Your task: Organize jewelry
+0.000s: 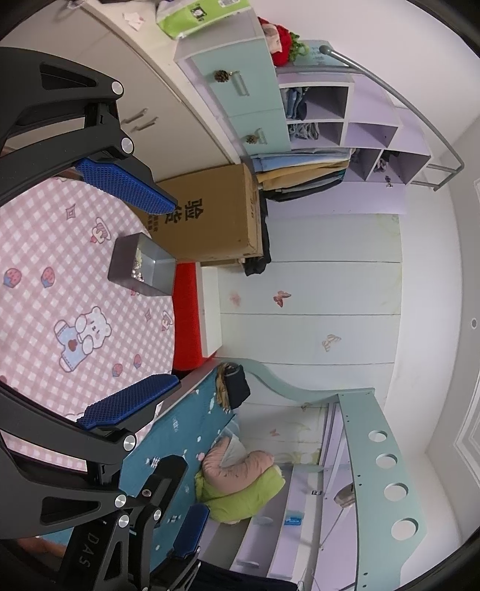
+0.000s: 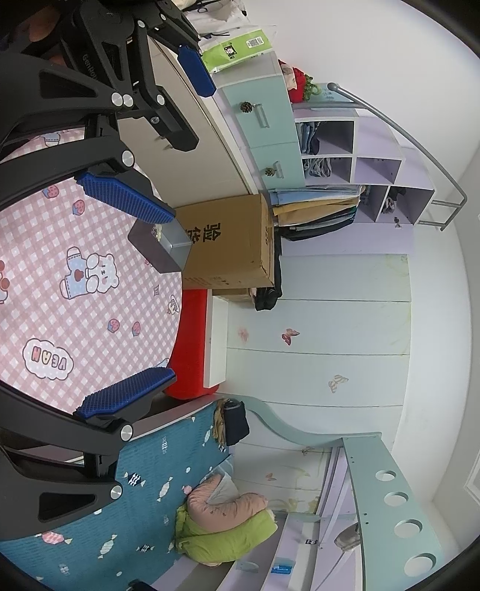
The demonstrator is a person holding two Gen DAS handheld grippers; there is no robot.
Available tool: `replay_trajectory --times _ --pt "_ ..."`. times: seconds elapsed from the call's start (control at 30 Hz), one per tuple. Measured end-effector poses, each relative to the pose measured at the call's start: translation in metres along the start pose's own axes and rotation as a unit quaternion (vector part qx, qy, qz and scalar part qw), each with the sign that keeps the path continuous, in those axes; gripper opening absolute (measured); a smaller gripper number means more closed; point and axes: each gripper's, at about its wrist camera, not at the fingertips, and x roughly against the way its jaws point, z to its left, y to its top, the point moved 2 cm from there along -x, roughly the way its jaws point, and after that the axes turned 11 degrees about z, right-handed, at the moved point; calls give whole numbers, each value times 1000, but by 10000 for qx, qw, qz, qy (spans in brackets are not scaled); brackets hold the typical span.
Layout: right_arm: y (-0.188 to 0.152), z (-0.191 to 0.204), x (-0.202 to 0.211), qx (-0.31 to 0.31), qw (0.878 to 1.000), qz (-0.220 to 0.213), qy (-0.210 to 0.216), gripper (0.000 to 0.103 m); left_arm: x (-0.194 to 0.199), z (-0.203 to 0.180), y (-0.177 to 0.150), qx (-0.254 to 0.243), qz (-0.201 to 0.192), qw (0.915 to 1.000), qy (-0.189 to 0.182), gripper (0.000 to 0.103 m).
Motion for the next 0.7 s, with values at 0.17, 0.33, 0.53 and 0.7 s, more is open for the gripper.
replay_trajectory --times 0.17,0.33,0.53,0.7 --pt "0 0 -1 -15 10000 1 18 78 1 1 -1 20 -80 10000 -24 85" --pt "1 0 -2 -19 10000 8 2 78 3 0 -2 16 -201 9998 16 85" --pt "0 0 -4 -87 10000 -4 3 78 1 -4 -1 -51 -140 9999 -20 85" --pt "-2 0 -5 -105 9999 16 10 78 -2 -5 0 -47 -88 9999 -31 86"
